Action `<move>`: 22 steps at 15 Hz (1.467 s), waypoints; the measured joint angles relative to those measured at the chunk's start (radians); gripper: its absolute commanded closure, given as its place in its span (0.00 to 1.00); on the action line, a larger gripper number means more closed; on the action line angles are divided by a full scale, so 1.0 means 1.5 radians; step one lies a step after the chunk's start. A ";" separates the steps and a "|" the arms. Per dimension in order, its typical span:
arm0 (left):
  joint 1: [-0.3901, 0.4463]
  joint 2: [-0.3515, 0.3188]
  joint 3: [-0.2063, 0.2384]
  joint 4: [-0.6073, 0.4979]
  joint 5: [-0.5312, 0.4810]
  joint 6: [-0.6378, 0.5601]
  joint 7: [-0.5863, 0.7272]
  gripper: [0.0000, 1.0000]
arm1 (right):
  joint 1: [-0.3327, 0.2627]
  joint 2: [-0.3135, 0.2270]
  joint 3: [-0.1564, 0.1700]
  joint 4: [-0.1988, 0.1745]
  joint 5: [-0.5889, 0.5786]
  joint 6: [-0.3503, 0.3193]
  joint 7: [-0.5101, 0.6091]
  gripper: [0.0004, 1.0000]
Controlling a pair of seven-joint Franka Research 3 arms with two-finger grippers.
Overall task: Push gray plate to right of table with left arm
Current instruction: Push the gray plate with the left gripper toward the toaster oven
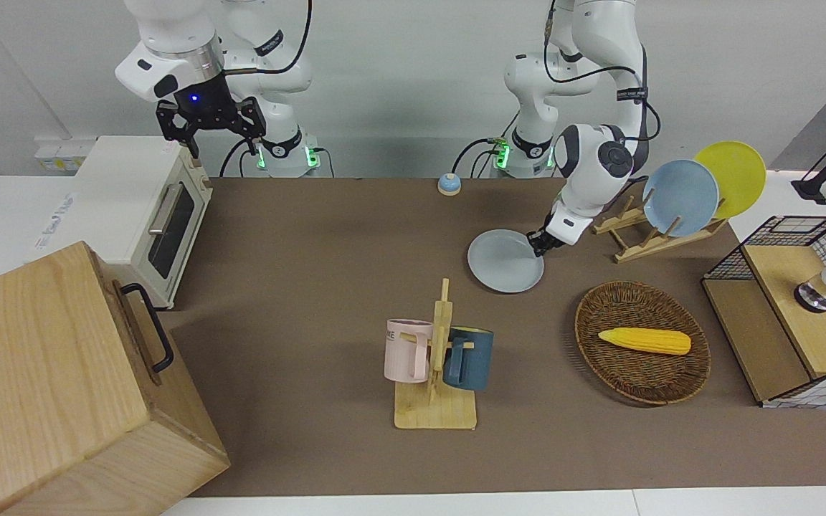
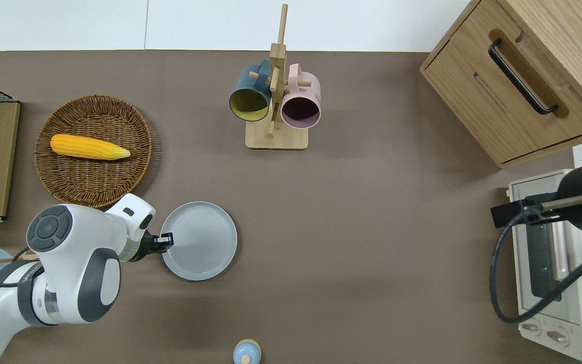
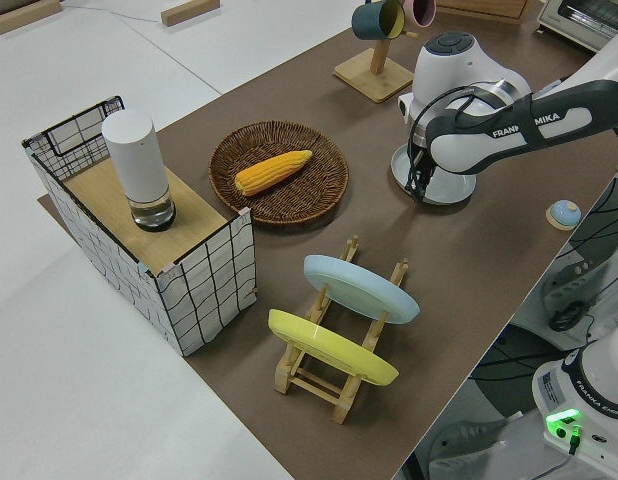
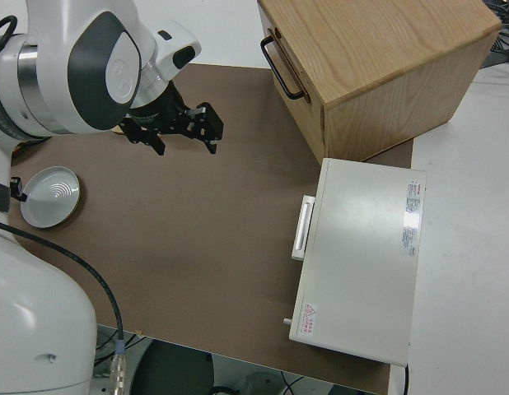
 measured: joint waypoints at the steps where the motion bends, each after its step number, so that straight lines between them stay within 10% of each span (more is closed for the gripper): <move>1: 0.000 0.000 -0.001 0.000 0.000 0.000 0.000 1.00 | 0.000 0.000 0.000 0.000 0.000 0.000 0.000 0.00; 14: -0.152 0.025 -0.024 0.005 -0.069 0.091 -0.163 1.00 | 0.000 0.000 0.000 0.000 0.000 0.000 0.000 0.00; 22: -0.178 0.068 -0.114 0.041 -0.092 0.157 -0.282 1.00 | 0.000 0.000 0.000 0.000 0.000 0.000 0.000 0.00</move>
